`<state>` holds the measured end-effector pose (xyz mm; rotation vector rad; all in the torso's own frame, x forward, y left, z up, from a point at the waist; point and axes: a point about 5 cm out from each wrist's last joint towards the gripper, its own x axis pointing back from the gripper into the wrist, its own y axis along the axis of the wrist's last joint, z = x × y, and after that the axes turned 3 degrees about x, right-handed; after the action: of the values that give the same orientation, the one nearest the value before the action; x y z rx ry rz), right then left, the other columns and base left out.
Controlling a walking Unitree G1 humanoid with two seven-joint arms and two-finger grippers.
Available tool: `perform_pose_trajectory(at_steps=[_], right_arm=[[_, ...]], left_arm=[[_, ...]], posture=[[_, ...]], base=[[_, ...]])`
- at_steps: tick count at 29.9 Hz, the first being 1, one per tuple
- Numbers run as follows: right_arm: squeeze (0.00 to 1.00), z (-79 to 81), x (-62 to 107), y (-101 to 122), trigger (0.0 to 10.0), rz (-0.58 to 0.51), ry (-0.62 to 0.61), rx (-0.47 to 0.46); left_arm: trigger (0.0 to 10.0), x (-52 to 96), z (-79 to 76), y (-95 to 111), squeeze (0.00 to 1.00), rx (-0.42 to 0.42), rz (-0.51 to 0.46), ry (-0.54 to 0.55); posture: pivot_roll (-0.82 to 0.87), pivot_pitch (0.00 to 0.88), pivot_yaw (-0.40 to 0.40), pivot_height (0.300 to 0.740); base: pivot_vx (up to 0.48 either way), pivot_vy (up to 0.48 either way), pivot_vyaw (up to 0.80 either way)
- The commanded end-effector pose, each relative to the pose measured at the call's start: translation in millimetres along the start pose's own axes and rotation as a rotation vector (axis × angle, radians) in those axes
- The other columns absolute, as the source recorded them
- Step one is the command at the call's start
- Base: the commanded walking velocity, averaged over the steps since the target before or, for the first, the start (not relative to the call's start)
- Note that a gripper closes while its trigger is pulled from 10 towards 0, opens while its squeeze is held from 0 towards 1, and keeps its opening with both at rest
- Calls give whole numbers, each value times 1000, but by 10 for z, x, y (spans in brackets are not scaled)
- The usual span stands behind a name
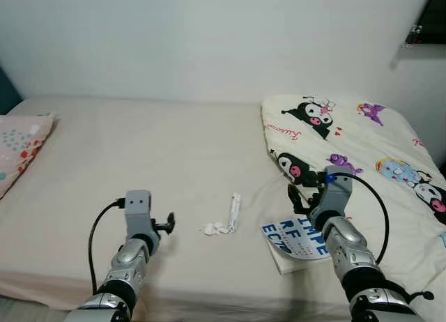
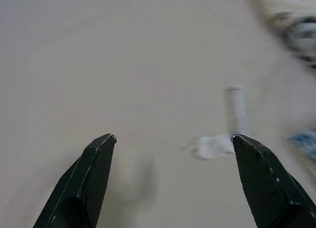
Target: Clean up the room
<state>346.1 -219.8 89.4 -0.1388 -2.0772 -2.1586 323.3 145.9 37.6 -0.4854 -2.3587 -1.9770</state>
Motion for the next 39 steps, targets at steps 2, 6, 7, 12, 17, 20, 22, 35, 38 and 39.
perform_pose_trajectory(at_steps=[2, 6, 7, 12, 17, 20, 22, 35, 38, 39], right_arm=[[0, 1, -18, 66, 10000, -13, 3, -17], [0, -22, -13, 98, 10000, -25, 0, -21], [0, -22, -13, 98, 10000, -25, 0, -21], [0, -41, 2, 116, 10000, -33, 3, -20], [0, -45, 13, 167, 10000, -57, 10, -26], [0, -38, 20, 195, 10000, -70, 17, -31], [0, -38, 20, 195, 10000, -70, 17, -31], [0, -111, 110, 284, 10000, -118, 19, -54], [0, -102, 129, 280, 10000, -117, 24, -53], [0, -86, 142, 275, 10000, -118, 29, -52]], left_arm=[[10000, -19, -179, -2, 0, -37, -10, -138], [10000, -44, -279, 49, 0, -76, -34, -219], [10000, -44, -279, 49, 0, -76, -34, -219], [10000, -66, -392, 98, 0, -106, -54, -316], [10000, -116, -553, 206, 0, -158, -87, -416], [10000, -130, -606, 246, 0, -187, -103, -445], [10000, -130, -606, 246, 0, -187, -103, -445], [10000, -151, -1011, 432, 0, -177, -220, -651], [10000, -155, -1080, 429, 0, -220, -208, -682], [10000, -166, -1100, 426, 0, -249, -199, -672]], posture=[[-96, 106, 28, 660], [-100, 109, 29, 645], [-100, 109, 29, 645], [-101, 113, 27, 625], [-101, 121, 28, 605], [-102, 129, 28, 595], [-102, 129, 28, 595], [-117, 156, 19, 550], [-117, 169, 17, 540], [-120, 185, 17, 535]], base=[[0, 0, 0], [0, 0, 0], [0, 0, 0], [0, 0, 0], [0, 0, 0], [0, 0, 0], [0, 0, 0], [0, 0, 0], [0, 0, 0], [0, 0, 0]])
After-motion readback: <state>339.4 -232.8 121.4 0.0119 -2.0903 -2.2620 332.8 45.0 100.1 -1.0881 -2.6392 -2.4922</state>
